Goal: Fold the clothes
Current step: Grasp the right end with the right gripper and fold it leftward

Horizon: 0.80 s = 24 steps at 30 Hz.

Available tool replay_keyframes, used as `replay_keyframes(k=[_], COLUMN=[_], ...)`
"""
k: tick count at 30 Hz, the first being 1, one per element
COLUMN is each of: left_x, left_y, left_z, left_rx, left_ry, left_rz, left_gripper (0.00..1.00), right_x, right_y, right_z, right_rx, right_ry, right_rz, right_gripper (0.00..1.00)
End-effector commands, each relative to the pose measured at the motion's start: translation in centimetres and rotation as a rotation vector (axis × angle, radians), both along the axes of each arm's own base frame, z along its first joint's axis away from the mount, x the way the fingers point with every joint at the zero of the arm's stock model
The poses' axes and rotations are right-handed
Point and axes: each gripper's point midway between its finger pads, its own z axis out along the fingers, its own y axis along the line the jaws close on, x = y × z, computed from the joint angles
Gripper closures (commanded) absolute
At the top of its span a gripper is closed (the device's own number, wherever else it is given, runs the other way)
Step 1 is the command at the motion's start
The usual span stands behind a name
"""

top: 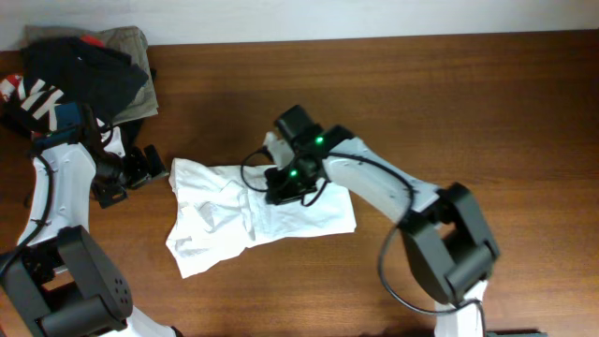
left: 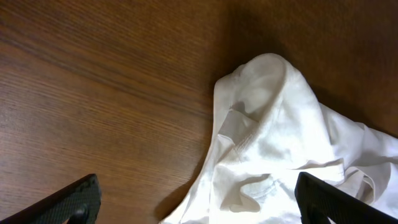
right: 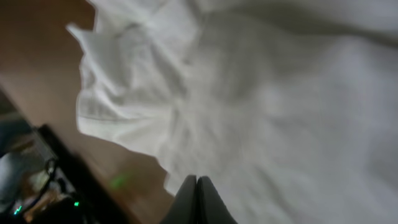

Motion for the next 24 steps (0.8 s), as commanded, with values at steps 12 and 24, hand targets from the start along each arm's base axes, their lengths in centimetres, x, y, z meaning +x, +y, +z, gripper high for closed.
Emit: replay_keyframes(k=[12, 24], left_x=[-0.1, 0.2], left_y=[0.1, 0.2], left_z=[0.2, 0.2], left_rx=[0.006, 0.010], left_ry=[-0.001, -0.013], left_rz=[0.001, 0.001], left_gripper=[0.01, 0.01], right_x=[8.5, 7.0], right_y=[-2.4, -9.1], right_z=[-0.9, -0.5], right_rx=[0.242, 0.181], right_ry=[0.026, 0.123], right_rz=[-0.089, -0.065], right_gripper=[0.92, 0.84])
